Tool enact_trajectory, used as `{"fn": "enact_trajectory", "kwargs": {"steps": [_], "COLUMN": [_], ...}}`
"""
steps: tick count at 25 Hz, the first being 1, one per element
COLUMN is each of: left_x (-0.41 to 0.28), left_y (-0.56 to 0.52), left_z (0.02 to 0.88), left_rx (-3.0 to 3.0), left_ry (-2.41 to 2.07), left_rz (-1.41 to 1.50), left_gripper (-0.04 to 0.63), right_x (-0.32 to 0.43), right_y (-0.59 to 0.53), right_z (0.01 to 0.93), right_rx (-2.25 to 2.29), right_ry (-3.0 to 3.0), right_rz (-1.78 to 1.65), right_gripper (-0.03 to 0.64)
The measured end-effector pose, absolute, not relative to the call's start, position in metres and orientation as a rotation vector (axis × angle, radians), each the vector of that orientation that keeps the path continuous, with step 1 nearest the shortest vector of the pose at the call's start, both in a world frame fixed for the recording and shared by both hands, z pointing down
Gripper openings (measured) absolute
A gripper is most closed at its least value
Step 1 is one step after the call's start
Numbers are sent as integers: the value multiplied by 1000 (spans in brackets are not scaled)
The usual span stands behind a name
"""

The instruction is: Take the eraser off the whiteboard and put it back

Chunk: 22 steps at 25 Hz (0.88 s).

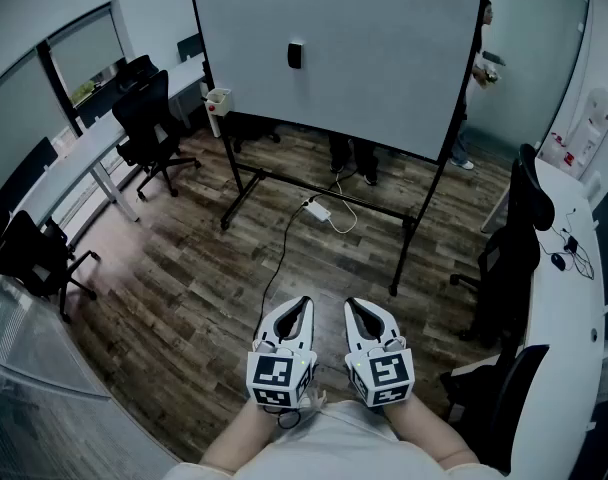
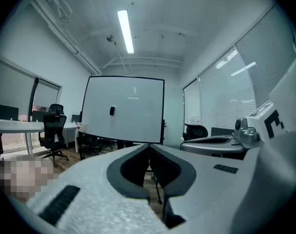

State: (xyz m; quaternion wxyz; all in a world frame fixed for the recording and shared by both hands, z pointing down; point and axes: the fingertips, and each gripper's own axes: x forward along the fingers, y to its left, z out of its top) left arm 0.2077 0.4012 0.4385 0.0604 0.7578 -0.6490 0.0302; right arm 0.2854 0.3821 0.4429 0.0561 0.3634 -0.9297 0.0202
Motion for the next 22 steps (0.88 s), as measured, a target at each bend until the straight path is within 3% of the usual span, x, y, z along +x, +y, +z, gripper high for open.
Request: {"fn": "enact_trajectory", "kwargs": {"steps": [22], "left_x": [140], "left_y": [380], "left_z": [452], "left_rx": [2282], "left_ry": [-1926], "left_rz": [87], "left_gripper": [18], "right_x": [220], "right_y": [360], "right_z": [462], "right_rx": [1103], "right_ry": [-2793], "right_rz": [148], "right_gripper": [28]}}
